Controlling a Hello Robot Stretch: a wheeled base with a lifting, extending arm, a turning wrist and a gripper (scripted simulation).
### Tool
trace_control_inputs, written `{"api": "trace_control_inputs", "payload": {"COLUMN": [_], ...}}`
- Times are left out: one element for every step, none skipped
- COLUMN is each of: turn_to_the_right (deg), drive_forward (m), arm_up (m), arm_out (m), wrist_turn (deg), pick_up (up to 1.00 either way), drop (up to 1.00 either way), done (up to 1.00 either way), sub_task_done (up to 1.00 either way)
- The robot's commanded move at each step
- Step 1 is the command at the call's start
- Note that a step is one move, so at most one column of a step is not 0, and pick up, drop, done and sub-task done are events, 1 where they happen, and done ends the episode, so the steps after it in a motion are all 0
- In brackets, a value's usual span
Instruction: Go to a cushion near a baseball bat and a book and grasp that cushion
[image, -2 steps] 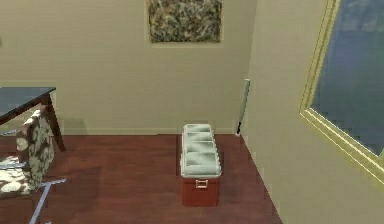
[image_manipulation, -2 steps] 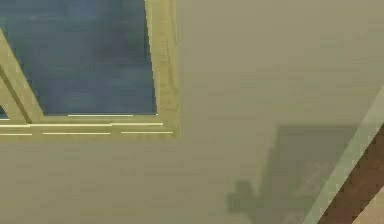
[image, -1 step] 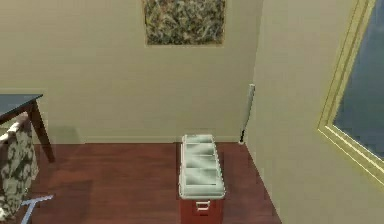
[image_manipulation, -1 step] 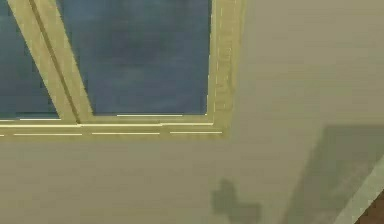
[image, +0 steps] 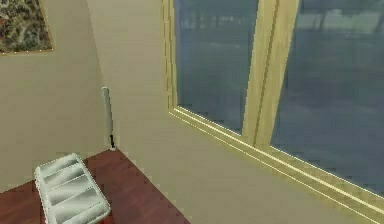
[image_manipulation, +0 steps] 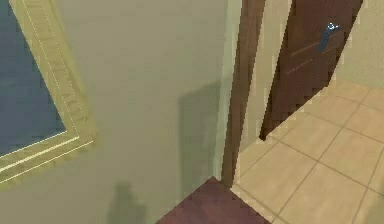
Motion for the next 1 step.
{"api": "trace_control_inputs", "payload": {"turn_to_the_right": [0.0], "drive_forward": [0.2], "arm_up": [0.0], "arm_out": [0.0], "wrist_turn": [0.0], "pick_up": [0.0], "drop": [0.0], "done": [0.0], "sub_task_done": [0.0]}}
